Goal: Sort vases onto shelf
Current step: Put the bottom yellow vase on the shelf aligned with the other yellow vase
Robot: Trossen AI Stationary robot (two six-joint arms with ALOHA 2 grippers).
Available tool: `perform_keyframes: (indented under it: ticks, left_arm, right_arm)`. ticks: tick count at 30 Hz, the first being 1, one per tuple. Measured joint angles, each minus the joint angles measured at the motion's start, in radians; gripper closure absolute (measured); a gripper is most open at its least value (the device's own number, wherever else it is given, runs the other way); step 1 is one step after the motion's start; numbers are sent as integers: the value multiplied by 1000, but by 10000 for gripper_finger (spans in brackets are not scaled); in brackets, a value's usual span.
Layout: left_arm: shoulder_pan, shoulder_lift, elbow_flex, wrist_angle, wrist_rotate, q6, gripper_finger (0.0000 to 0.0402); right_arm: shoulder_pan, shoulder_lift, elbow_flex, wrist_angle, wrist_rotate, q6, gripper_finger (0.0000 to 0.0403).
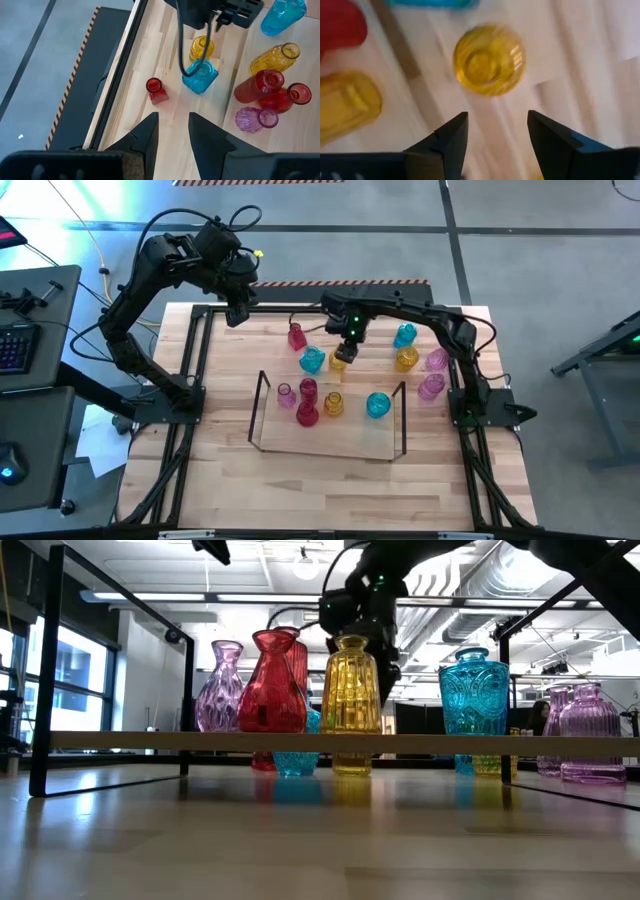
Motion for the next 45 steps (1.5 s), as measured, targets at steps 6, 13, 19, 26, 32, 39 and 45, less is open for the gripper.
perform_keyframes:
  ticks: [6,13,19,26,32,39,45]
  left_arm:
    - [0,0,0,2,0,0,302]
    - [0,0,0,2,0,-1,302]
    - [-1,0,0,1,0,-1,302]
    - [-1,0,0,0,0,-2,302]
    - [-1,0,0,-1,0,-2,302]
    - [-1,0,0,0,0,-1,302]
    - [0,0,0,0,0,-1,302]
  right_arm:
    - [-18,-2,9,105,25,24,215]
    - [-25,0,9,170,36,71,215]
    - [-22,24,7,128,44,66,215]
    - [-14,38,8,140,36,63,215]
    - [-7,38,8,119,34,70,215]
    - [-5,33,8,81,26,77,215]
    - [-2,29,9,80,19,97,215]
